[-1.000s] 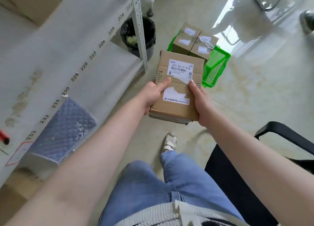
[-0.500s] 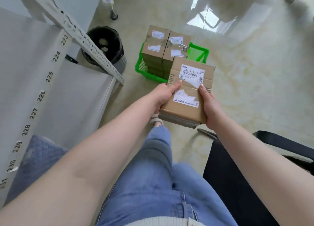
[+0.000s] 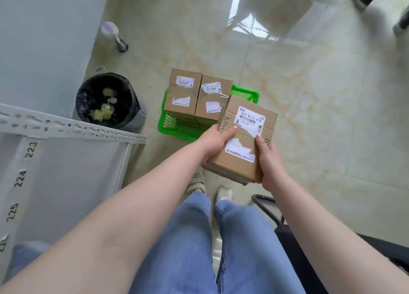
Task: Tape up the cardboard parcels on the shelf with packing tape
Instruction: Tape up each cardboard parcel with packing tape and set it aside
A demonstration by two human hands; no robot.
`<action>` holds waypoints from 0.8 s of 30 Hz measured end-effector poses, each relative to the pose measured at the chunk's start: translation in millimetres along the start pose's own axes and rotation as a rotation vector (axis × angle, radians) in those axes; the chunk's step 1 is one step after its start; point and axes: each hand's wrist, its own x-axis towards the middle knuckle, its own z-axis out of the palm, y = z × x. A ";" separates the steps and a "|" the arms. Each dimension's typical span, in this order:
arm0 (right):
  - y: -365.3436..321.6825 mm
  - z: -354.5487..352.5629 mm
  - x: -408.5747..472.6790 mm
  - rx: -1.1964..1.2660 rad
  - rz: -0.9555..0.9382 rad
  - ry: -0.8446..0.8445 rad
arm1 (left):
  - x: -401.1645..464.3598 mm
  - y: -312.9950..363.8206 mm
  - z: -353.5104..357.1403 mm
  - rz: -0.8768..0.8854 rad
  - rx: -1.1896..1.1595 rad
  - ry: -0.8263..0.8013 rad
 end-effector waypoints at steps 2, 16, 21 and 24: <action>-7.1 -1.5 23.4 -0.005 -0.003 0.005 | 21.8 6.6 5.6 0.000 0.019 0.029; -2.8 -16.0 268.7 -0.077 -0.097 0.022 | 225.1 -40.2 67.7 -0.408 -0.562 0.278; 0.3 -4.4 321.4 -0.102 -0.126 -0.040 | 274.0 -46.8 78.7 -0.395 -0.871 0.346; 5.5 1.0 336.9 -0.129 -0.164 -0.049 | 291.1 -50.9 82.3 -0.412 -0.946 0.372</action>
